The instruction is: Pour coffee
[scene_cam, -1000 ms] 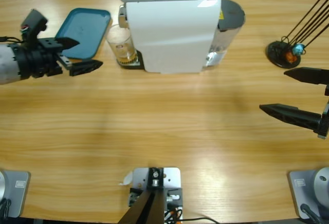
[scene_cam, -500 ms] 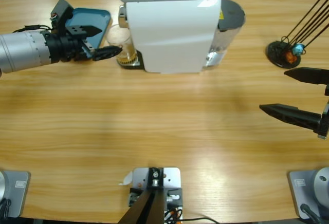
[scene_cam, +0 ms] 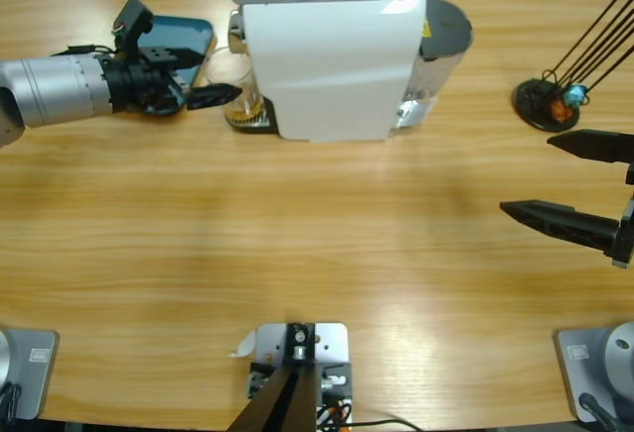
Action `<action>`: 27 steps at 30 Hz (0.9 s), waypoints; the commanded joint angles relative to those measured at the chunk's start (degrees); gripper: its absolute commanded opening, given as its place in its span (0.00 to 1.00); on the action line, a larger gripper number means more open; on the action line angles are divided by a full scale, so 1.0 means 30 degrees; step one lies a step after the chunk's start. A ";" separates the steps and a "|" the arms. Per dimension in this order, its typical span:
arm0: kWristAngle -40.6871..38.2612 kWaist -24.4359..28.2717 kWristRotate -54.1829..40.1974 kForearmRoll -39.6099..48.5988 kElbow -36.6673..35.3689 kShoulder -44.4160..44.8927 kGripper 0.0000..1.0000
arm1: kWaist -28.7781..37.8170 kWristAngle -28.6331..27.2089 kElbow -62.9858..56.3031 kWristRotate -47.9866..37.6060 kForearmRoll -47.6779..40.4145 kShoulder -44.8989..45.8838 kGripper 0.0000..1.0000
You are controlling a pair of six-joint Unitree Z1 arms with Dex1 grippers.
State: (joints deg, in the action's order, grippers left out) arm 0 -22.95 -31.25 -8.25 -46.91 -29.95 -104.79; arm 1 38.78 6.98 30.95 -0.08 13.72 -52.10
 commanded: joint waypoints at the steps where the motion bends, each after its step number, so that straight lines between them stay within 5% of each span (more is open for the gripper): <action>1: -0.0635 0.0501 -0.0032 -0.0182 -0.0646 -0.1644 1.00 | 0.0229 -0.0306 -0.0561 -0.0101 -0.0121 -0.0389 1.00; 27: -0.1900 0.0630 0.0203 -0.0153 -0.2040 -0.3314 0.98 | 0.0229 -0.0306 -0.0473 -0.0107 -0.0063 -0.0564 1.00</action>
State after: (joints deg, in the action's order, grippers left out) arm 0 -27.03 -29.85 -8.18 -47.02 -35.62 -110.93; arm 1 38.78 6.98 30.95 -0.08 13.72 -52.29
